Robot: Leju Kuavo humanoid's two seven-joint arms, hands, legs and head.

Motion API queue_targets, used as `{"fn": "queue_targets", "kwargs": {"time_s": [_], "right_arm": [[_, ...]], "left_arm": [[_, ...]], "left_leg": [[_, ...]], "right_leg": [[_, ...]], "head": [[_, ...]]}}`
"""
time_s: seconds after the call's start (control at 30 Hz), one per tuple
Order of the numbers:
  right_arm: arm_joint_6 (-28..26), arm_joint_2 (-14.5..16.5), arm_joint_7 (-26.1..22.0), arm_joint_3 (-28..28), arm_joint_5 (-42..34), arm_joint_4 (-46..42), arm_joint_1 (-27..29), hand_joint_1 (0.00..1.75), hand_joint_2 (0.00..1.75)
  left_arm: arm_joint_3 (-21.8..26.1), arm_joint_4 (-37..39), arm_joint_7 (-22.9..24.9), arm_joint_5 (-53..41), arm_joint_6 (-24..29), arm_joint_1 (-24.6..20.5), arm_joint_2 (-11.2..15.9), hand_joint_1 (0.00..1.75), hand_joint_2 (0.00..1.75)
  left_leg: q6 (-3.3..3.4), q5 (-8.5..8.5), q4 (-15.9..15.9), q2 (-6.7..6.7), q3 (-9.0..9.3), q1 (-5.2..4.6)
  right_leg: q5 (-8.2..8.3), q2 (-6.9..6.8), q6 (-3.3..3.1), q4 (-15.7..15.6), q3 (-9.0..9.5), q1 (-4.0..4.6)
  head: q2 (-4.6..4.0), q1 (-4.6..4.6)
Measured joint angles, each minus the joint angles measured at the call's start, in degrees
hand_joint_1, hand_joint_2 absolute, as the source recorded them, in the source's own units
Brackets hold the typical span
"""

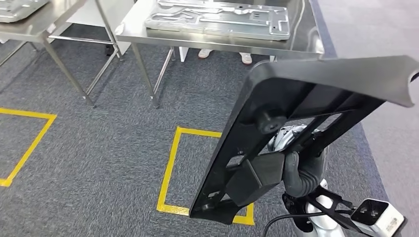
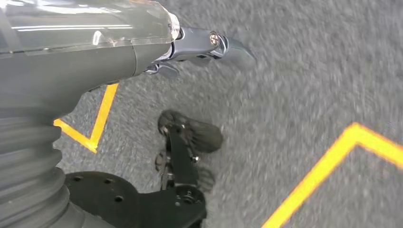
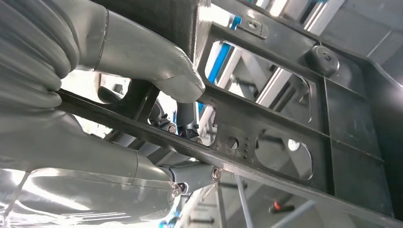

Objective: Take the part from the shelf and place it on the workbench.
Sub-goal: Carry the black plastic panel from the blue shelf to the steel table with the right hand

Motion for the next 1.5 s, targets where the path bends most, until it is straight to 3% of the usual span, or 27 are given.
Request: {"fn": "queue_targets", "kwargs": {"time_s": [0.07,0.1,0.13,0.17,0.23,0.3,0.43,0.47,0.5,0.57,0.63,0.67,0.7,0.73,0.8,0.87,0.93,1.03,1.07,1.13,1.17,1.2,1.23,1.33,1.4,1.5], "right_arm": [[0.7,0.2,0.0,0.0,0.1,0.1,0.3,1.75,1.75],[1.2,0.3,0.0,0.0,0.2,0.1,0.4,1.75,1.75],[1.5,0.4,0.0,0.0,0.3,0.2,0.5,1.75,1.75],[1.8,0.6,0.0,0.0,0.4,0.2,0.5,1.75,1.75],[1.9,0.8,0.0,0.0,0.6,0.2,0.5,1.75,1.75],[1.9,0.9,0.0,0.0,0.7,0.2,0.5,1.75,1.75],[1.9,1.0,0.0,-0.1,0.7,0.3,0.4,1.75,1.75],[1.9,1.0,0.0,-0.2,0.9,0.3,0.4,1.75,1.75],[1.8,1.1,0.0,-0.3,1.1,0.3,0.4,1.75,1.75],[1.6,1.1,0.0,-0.5,1.7,0.3,0.2,1.75,1.75],[1.5,1.1,0.0,-0.5,1.9,0.4,0.1,1.75,1.75],[1.5,1.1,0.0,-0.6,1.9,0.4,0.1,1.75,1.75],[1.5,1.2,0.0,-0.6,1.9,0.4,0.1,1.75,1.75],[1.5,1.2,0.0,-0.6,1.9,0.4,0.1,1.75,1.75],[1.5,1.2,0.0,-0.6,1.9,0.4,0.1,1.75,1.75],[1.5,1.2,0.0,-0.6,1.9,0.4,0.0,1.75,1.75],[1.5,1.2,0.0,-0.6,1.9,0.4,-0.1,1.75,1.75],[1.5,1.3,0.0,-0.6,1.9,0.4,-0.2,1.75,1.75],[1.5,1.4,0.0,-0.6,1.9,0.4,-0.2,1.75,1.75],[1.5,1.6,0.0,-0.6,1.9,0.4,-0.1,1.75,1.75],[1.5,1.6,0.0,-0.6,1.9,0.4,-0.1,1.75,1.75],[1.5,1.6,0.0,-0.6,1.9,0.4,-0.1,1.75,1.75],[1.5,1.6,0.0,-0.6,1.9,0.4,-0.1,1.75,1.75],[1.5,1.6,0.0,-0.6,1.9,0.4,-0.1,1.75,1.75],[1.5,1.7,0.0,-0.6,1.9,0.4,-0.1,1.75,1.75],[1.5,1.7,0.0,-0.6,2.0,0.4,-0.1,1.75,1.75]], "left_arm": [[0.0,0.0,0.1,0.2,-0.3,0.2,0.0,0.00,1.75],[0.0,0.0,0.3,0.3,-0.4,0.3,-0.1,0.00,1.75],[0.0,0.0,0.5,0.3,-0.4,0.3,-0.1,0.00,1.75],[0.0,0.0,0.7,0.3,-0.4,0.3,-0.1,0.00,1.75],[0.0,0.0,1.0,0.2,-0.4,0.2,-0.1,0.00,1.75],[0.0,0.0,1.1,0.2,-0.4,0.2,-0.1,0.00,1.75],[0.0,0.0,1.3,0.1,-0.5,0.2,-0.1,0.00,1.75],[0.0,0.0,1.4,0.1,-0.7,0.1,-0.1,0.00,1.75],[-0.1,0.0,1.5,0.1,-0.9,0.0,-0.2,0.00,1.75],[-0.1,0.0,1.6,0.0,-1.3,-0.1,-0.3,0.00,1.75],[-0.2,0.0,1.6,0.0,-1.4,0.1,-0.2,0.00,1.75],[-0.2,0.0,1.6,0.1,-1.4,0.2,-0.2,0.00,1.75],[-0.2,0.0,1.6,0.1,-1.4,0.3,-0.2,0.00,1.75],[-0.2,0.0,1.6,0.1,-1.4,0.3,-0.2,0.00,1.75],[-0.2,0.0,1.6,0.1,-1.4,0.1,-0.2,0.00,1.75],[-0.2,0.0,1.6,0.1,-1.5,0.1,-0.3,0.00,1.75],[-0.2,0.0,1.6,0.1,-1.5,0.0,-0.3,0.00,1.75],[-0.2,0.0,1.6,0.1,-1.5,0.0,-0.3,0.00,1.75],[-0.2,0.0,1.6,0.1,-1.5,0.0,-0.2,0.00,1.75],[-0.2,0.0,1.6,0.1,-1.5,0.1,-0.2,0.00,1.75],[-0.2,0.0,1.6,0.2,-1.5,0.1,-0.2,0.00,1.75],[-0.2,0.0,1.6,0.2,-1.5,0.2,-0.2,0.00,1.75],[-0.2,0.0,1.6,0.2,-1.5,0.2,-0.2,0.00,1.75],[-0.2,0.0,1.6,0.2,-1.4,0.2,-0.2,0.00,1.75],[-0.2,0.0,1.6,0.2,-1.4,0.1,-0.1,0.00,1.75],[-0.3,0.0,1.6,0.2,-1.4,0.1,-0.2,0.00,1.75]], "left_leg": [[-0.12,-2.18,6.8,-0.81,-3.48,0.08],[-0.14,-1.64,7.5,-0.89,-4.08,0.13],[-0.14,0.03,6.0,-1.01,-3.64,0.20],[-0.12,2.43,2.5,-1.48,-2.24,0.33],[0.03,5.79,-4.5,-3.50,0.68,0.63],[0.17,6.32,-6.9,-5.05,1.70,0.80],[0.32,5.93,-7.6,-5.64,1.88,0.76],[0.75,6.11,-7.9,-5.13,1.94,0.82],[1.27,6.32,-8.0,-4.50,2.00,0.82],[2.32,6.74,-8.4,-3.18,2.12,0.80],[2.52,6.79,-8.5,-2.36,2.02,0.60],[2.53,6.78,-8.4,-1.99,1.96,0.52],[2.53,6.77,-8.4,-1.68,1.93,0.48],[2.50,6.75,-8.4,-1.45,1.95,0.47],[2.35,6.67,-8.4,-1.21,2.14,0.44],[1.90,6.55,-8.3,-1.11,2.21,0.25],[1.22,6.53,-8.4,-0.99,2.20,0.13],[0.32,5.33,-7.0,-0.90,1.72,0.16],[0.12,3.85,-4.7,-0.92,0.73,0.17],[-0.22,-0.01,3.0,-0.95,-2.76,0.22],[-0.36,-1.22,6.5,-0.95,-4.41,0.24],[-0.44,-1.37,8.1,-0.95,-5.28,0.24],[-0.47,-0.29,7.4,-0.95,-4.95,0.26],[-0.07,5.16,-3.9,-1.05,0.28,0.26],[0.60,6.12,-7.6,-1.17,1.94,0.13],[1.70,6.39,-7.9,-1.14,1.97,0.10]], "right_leg": [[-0.02,1.41,-0.07,0.2,-0.10,0.04],[-0.05,2.19,-0.06,0.3,-0.12,0.04],[-0.12,3.01,0.01,0.5,-0.13,0.01],[-0.24,3.80,0.15,0.8,-0.13,-0.03],[-0.51,4.93,0.50,1.3,-0.23,-0.12],[-0.64,5.33,0.68,1.5,-0.33,-0.15],[-0.69,5.95,1.07,1.9,-0.74,0.10],[-0.62,6.42,1.50,2.0,-0.95,-0.02],[-0.84,6.04,1.94,2.3,-1.23,-0.10],[-3.11,3.67,2.89,5.9,-3.10,-0.18],[-6.90,0.99,3.28,13.6,-6.76,-0.25],[-7.93,0.56,3.40,16.7,-8.27,-0.35],[-7.89,0.42,3.45,18.0,-8.86,-0.42],[-6.77,0.36,3.40,16.9,-8.25,-0.44],[-3.07,0.11,2.90,9.0,-4.03,-0.32],[-1.01,-0.21,2.21,2.4,-0.69,0.05],[-0.87,-0.15,1.67,1.3,-0.29,0.36],[-0.40,0.05,0.61,0.5,-0.01,-0.08],[-0.28,0.03,0.32,0.3,0.13,-0.23],[-0.32,0.03,0.02,0.3,0.12,-0.12],[-0.36,0.08,-0.03,0.4,0.09,-0.08],[-0.42,0.16,-0.04,0.5,0.07,-0.06],[-0.50,0.27,0.00,0.6,0.08,-0.06],[-1.01,0.57,0.49,1.3,0.11,0.03],[-1.18,0.68,1.01,1.7,-0.10,0.22],[-1.38,0.72,1.96,1.9,-0.27,0.18]], "head": [[0.00,0.00],[0.00,0.00],[0.00,0.00],[0.00,0.00],[0.00,0.00],[0.00,0.00],[0.00,0.01],[0.00,0.01],[0.00,0.01],[0.00,0.02],[0.00,0.02],[0.00,0.02],[0.00,0.02],[0.00,0.02],[0.00,0.02],[0.00,0.02],[0.00,0.02],[0.00,0.01],[0.00,0.01],[0.00,0.00],[0.00,0.00],[0.00,0.00],[0.00,0.00],[0.00,0.00],[0.00,0.01],[0.00,0.02]]}}
